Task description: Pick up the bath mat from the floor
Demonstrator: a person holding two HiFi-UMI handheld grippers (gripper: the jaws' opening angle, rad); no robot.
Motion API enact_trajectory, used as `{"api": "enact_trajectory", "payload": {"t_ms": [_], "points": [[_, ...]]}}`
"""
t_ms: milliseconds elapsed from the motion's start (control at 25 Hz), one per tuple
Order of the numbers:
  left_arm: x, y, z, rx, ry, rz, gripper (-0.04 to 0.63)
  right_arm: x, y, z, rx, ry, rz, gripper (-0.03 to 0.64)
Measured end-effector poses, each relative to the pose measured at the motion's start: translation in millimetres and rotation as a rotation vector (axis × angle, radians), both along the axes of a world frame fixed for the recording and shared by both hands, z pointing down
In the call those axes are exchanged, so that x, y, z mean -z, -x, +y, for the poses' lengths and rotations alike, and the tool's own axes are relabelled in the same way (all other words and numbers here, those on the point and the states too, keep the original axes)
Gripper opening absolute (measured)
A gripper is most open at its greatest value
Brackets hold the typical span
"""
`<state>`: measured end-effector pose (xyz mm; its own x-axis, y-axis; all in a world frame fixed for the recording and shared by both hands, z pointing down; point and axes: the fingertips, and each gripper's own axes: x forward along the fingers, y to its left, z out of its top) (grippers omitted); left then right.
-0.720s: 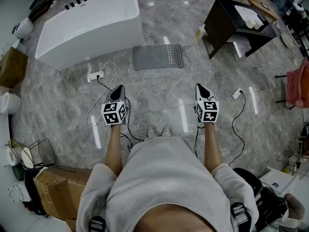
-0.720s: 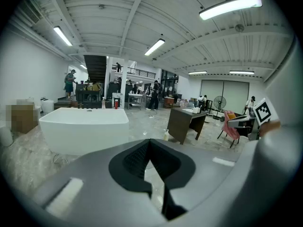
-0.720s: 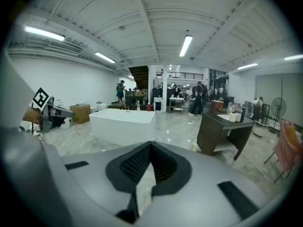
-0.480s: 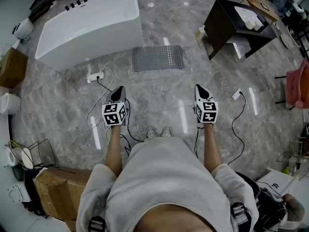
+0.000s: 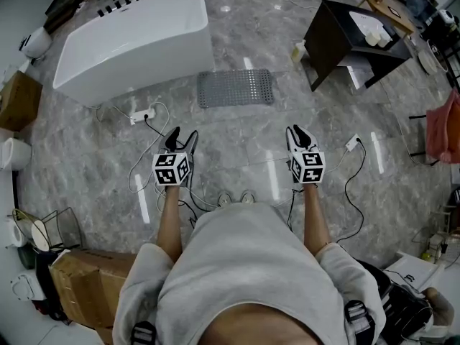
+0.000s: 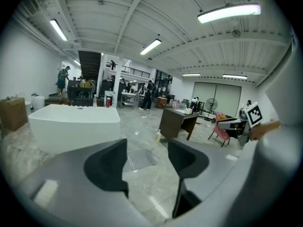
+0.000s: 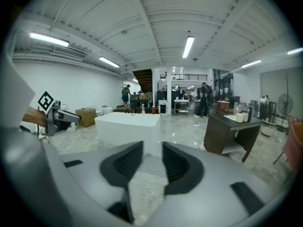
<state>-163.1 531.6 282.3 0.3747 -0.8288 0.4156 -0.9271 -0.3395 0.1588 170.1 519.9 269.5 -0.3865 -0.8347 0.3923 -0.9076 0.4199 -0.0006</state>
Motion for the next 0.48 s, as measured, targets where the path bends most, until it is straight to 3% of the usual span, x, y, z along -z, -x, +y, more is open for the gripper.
{"api": "enact_trajectory", "payload": {"t_ms": [40,80,240,480], "points": [[-2,-4,0,-0.018,0.01,0.012,0.278,1,2,-1,0.017,-0.004,-0.018,0.187],[-3,-6,0,-0.03,0.018,0.017,0.288,2,5,-2,0.035,-0.008,-0.033,0.284],[-5,-14,1,-0.04,0.024,0.026,0.293,4,7,-3,0.067,-0.028,-0.017,0.285],[-5,-26,5,-0.058,0.006,0.013,0.291,-1,-6,-4,0.018,-0.024,-0.009,0.285]]}}
